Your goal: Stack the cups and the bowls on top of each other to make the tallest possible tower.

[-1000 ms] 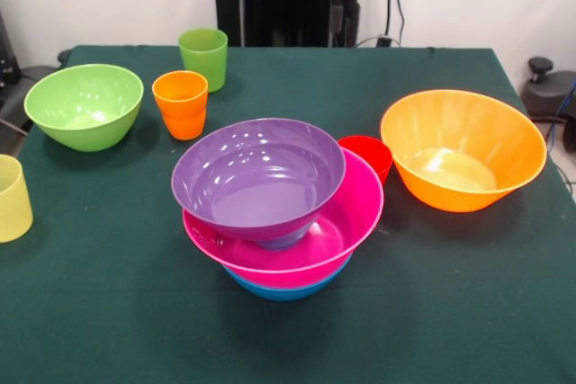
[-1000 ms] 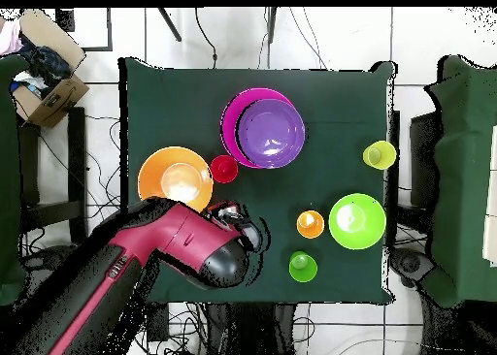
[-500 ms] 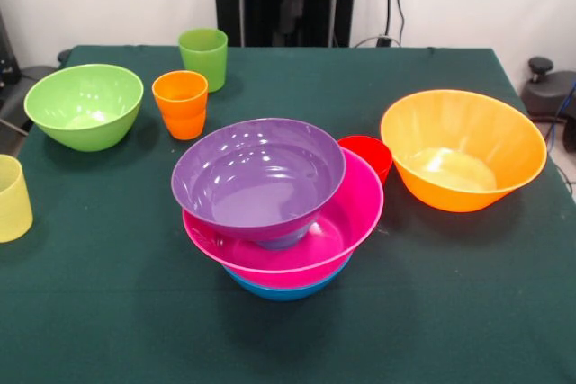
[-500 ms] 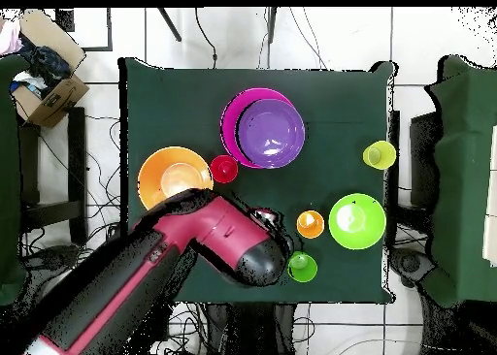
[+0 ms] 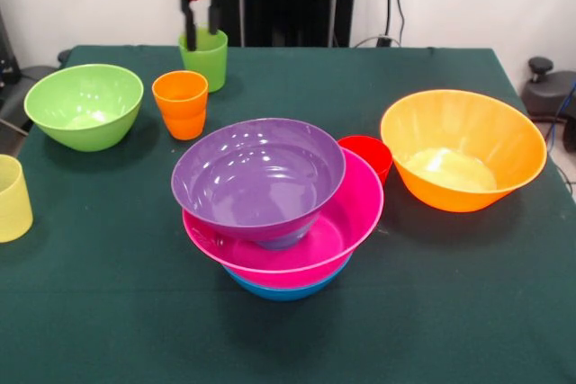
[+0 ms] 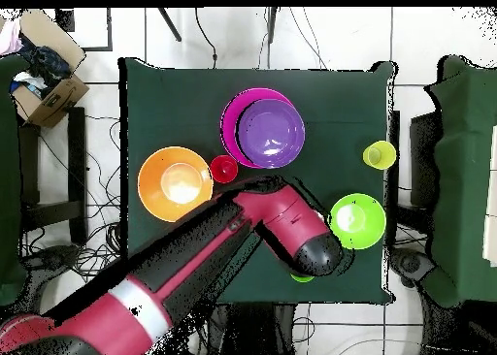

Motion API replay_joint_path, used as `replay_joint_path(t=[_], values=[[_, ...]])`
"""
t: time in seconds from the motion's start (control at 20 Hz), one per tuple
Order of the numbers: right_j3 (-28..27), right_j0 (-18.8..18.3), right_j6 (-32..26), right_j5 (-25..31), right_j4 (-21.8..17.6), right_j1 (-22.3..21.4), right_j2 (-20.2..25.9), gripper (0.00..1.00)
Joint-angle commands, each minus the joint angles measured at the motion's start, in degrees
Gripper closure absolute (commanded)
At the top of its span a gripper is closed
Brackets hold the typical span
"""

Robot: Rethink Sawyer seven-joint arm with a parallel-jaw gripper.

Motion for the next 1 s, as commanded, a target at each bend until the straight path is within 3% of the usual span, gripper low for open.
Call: replay_joint_path(t=[0.05,0.45,1.0], values=[[-8.6,-2.8,-0.5,5.0,0.7,6.2,10.1,0.0],[-8.6,-3.9,-4.9,4.0,1.1,6.9,10.4,0.0],[-8.7,-3.8,-6.2,4.8,2.1,7.8,10.5,0.0]])
